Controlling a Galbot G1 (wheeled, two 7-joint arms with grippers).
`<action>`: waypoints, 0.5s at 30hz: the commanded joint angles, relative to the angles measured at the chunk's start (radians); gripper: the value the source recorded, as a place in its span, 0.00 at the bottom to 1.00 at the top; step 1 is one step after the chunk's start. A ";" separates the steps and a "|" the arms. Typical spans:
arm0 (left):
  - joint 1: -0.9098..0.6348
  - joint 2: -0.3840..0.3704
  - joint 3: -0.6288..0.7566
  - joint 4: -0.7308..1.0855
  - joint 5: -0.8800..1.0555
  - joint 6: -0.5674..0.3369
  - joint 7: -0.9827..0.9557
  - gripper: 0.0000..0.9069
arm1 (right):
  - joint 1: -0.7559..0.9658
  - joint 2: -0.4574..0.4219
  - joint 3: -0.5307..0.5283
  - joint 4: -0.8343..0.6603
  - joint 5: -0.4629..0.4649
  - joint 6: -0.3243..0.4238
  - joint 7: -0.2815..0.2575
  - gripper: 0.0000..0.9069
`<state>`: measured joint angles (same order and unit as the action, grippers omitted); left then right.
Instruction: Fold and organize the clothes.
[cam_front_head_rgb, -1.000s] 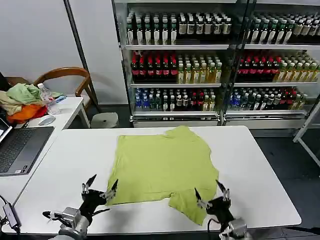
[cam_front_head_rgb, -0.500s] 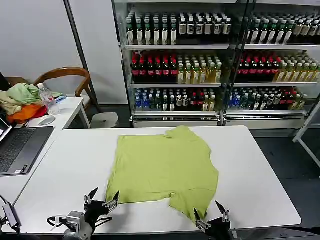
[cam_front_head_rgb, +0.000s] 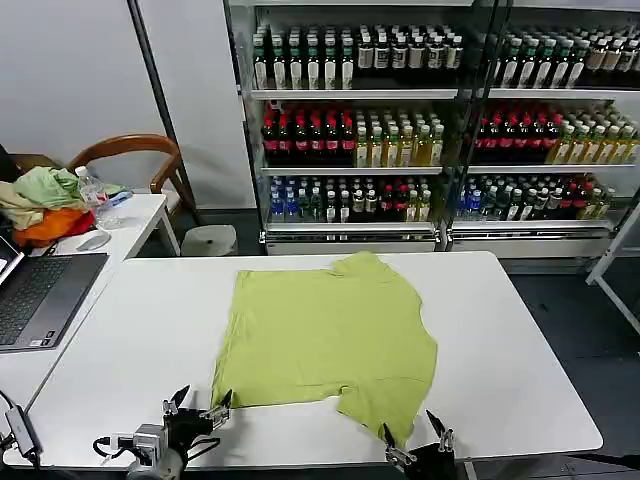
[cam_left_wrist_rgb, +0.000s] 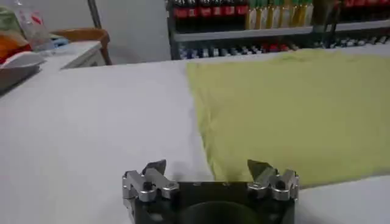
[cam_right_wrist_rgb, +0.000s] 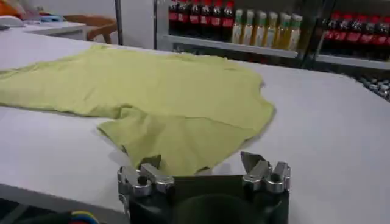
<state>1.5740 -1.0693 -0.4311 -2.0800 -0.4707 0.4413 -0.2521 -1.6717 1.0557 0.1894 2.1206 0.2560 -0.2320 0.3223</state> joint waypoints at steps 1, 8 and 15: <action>0.001 0.000 0.002 0.006 -0.012 0.009 -0.011 0.10 | 0.003 0.004 -0.014 -0.001 -0.001 0.005 0.009 0.59; -0.008 -0.012 0.028 0.028 -0.016 -0.008 -0.005 0.04 | 0.019 0.002 -0.024 -0.018 0.018 -0.004 0.008 0.00; 0.008 -0.014 0.042 0.029 0.007 -0.021 -0.004 0.04 | 0.011 0.001 -0.039 0.001 0.049 -0.046 0.025 0.00</action>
<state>1.5800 -1.0824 -0.3933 -2.0611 -0.4667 0.4199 -0.2534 -1.6626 1.0582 0.1525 2.1271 0.2878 -0.2589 0.3417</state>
